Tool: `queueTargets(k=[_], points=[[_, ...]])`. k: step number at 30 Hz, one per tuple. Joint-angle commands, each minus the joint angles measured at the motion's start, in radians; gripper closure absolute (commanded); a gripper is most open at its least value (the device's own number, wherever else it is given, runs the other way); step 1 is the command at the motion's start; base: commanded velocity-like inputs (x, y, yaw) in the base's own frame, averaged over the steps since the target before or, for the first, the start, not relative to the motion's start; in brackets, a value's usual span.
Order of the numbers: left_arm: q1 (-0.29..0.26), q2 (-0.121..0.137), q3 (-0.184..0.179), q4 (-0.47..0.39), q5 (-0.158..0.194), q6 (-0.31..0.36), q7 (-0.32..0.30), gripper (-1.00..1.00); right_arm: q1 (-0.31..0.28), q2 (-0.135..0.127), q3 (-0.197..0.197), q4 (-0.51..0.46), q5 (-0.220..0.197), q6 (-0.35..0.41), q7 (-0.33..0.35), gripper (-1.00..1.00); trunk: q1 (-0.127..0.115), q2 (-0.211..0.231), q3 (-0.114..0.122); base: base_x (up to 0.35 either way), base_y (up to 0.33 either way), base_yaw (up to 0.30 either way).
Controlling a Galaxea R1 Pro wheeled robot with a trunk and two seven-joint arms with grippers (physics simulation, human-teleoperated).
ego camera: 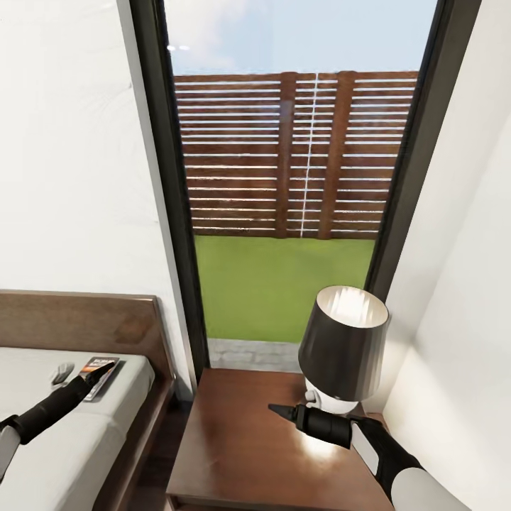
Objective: In the bedroom, move the book from the bed onto either nightstand, and place the two sandals side by side next to the bed.
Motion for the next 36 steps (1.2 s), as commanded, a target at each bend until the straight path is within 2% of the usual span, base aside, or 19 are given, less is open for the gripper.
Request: queueTargets(k=[1, 6, 14, 23, 36], points=[[-0.001, -0.001, 0.001, 0.0, 0.005, 0.008, -0.002, -1.0, -0.001, 0.0, -0.001, 0.0, -0.005, 0.009, 0.002, -1.0, 0.0, -0.001, -0.001, 0.026, 0.0, 0.0], [-0.001, -0.018, 0.001, 0.0, 0.004, 0.008, -0.002, -1.0, -0.001, -0.001, -0.005, 0.0, -0.009, 0.008, 0.001, -1.0, 0.0, -0.001, -0.001, 0.009, 0.0, 0.0], [-0.001, -0.023, -0.002, 0.0, 0.004, 0.008, -0.002, -1.0, -0.001, 0.001, -0.001, 0.0, -0.007, 0.008, 0.001, -1.0, 0.0, -0.001, -0.001, 0.0, 0.0, 0.0], [-0.001, -0.053, -0.02, 0.0, 0.004, 0.008, 0.0, -1.0, -0.001, 0.001, -0.003, 0.0, -0.009, 0.008, 0.001, -1.0, 0.0, -0.001, -0.001, 0.0, 0.0, 0.0], [-0.001, -0.064, -0.021, 0.001, 0.004, 0.008, 0.001, -1.0, -0.001, 0.011, 0.001, 0.001, -0.003, 0.008, 0.0, -1.0, 0.0, -0.001, -0.001, 0.0, 0.0, 0.0]])
